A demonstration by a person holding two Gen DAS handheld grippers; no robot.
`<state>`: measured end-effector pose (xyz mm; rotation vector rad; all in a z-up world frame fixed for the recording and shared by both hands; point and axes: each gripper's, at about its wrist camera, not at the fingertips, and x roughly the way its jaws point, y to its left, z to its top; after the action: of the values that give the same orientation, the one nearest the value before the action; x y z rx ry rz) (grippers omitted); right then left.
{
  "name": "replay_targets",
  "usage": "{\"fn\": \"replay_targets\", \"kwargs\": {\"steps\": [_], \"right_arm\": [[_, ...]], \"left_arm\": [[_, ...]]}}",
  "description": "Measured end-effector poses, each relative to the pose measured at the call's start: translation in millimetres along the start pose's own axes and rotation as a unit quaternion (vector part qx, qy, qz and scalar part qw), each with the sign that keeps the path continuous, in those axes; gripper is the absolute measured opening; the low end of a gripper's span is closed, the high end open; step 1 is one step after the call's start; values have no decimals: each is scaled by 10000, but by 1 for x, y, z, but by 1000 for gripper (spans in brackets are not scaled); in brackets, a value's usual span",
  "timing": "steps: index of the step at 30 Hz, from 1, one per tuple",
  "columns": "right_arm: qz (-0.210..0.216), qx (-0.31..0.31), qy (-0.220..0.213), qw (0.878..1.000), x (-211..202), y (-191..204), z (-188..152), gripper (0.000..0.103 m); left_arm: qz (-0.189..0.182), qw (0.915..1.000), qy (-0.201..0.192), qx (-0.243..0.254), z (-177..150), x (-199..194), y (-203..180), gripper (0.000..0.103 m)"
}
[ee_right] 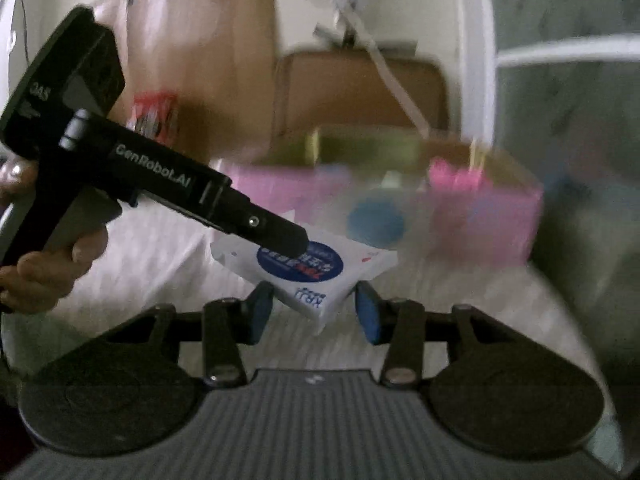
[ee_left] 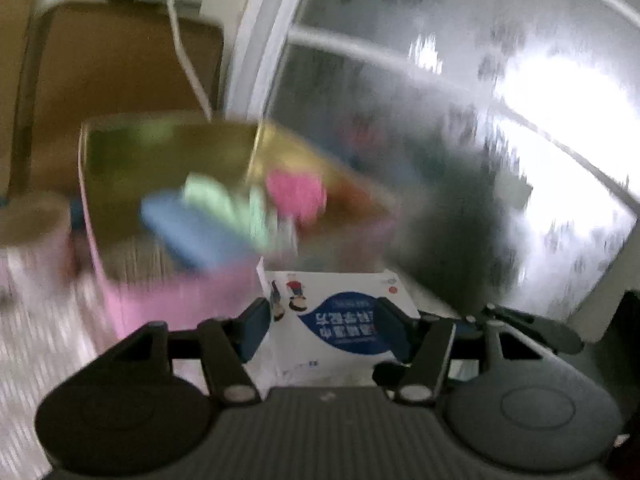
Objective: Organize soft objects
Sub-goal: 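Place the wipes pack into the pink tin and open the left gripper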
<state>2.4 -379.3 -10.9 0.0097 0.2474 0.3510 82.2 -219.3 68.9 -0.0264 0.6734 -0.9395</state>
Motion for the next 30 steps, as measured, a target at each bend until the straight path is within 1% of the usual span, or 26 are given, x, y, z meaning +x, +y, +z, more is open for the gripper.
{"fn": "replay_targets", "kwargs": {"steps": [2,3,6,8,9,10,11,13,14,16,17,19,22,24,25,27,30], "right_arm": [[-73,-7,-413,9991,-1,-5,19,48],[-107,-12,-573,9983,2,-7,26,48],[-179,-33,-850,9962,21,-13,48,48],[-189,-22,-832,9964,44,-21,55,48],[-209,-17,-772,9968,55,-22,57,48],[-244,-38,-712,9972,68,-23,58,48],[-313,-87,-634,9975,82,-24,59,48],[-661,-169,-436,9967,100,-22,62,49],[-950,-180,-317,9948,115,-23,63,49],[-1366,-140,-144,9904,128,-26,62,49],[-1374,11,-132,9904,128,-29,62,49],[-1212,222,-294,9919,117,-29,59,49],[-1208,136,-402,9918,107,-16,55,49],[-1101,198,-472,9926,100,-9,51,49],[-1051,250,-528,9927,95,-3,49,49],[-948,309,-625,9931,99,3,53,49],[-732,389,-737,9938,92,21,54,49]], "left_arm": [[133,9996,-225,48,20,-2,2,57],[220,9992,-320,65,28,0,3,60],[566,9973,-462,57,43,15,16,61],[850,9954,-453,10,49,32,29,63],[970,9943,-446,11,48,40,32,68],[1115,9929,-406,35,48,49,36,75],[1321,9907,-326,43,48,59,41,78],[1685,9854,-241,-20,46,68,50,78],[1767,9839,-229,-112,45,67,54,78],[1587,9861,-382,-321,43,49,59,78],[1525,9867,-470,-316,41,40,60,78],[1548,9855,-668,-214,37,21,59,78],[1418,9864,-815,-172,26,-2,58,78],[1382,9862,-903,-108,13,-20,57,78],[1390,9858,-934,-77,7,-29,57,78],[1402,9856,-945,-61,-6,-46,60,78],[1507,9843,-895,-219,-34,-77,74,78]]}}
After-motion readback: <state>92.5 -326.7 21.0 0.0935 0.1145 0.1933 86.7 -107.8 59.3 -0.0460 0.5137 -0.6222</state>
